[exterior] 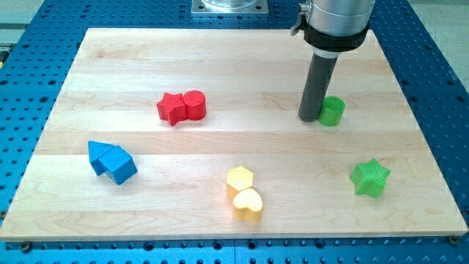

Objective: Place the green circle in between green star and hexagon

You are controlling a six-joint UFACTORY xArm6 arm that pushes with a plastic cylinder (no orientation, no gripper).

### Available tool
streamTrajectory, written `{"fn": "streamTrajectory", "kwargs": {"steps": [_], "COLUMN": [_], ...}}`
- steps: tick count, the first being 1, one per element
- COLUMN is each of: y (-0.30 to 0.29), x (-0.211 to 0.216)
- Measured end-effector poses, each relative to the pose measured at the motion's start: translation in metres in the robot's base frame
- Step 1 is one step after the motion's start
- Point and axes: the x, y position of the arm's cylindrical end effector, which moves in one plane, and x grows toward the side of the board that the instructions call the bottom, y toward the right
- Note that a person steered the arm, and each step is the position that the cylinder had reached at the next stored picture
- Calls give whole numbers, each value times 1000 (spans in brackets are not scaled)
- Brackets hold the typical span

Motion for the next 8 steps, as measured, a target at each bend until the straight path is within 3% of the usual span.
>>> {"fn": "streamTrajectory", "kwargs": {"steps": [2, 3, 5, 7, 8], "y": [-4, 68, 32, 43, 24], "x": [-60, -44, 49, -15, -13]}}
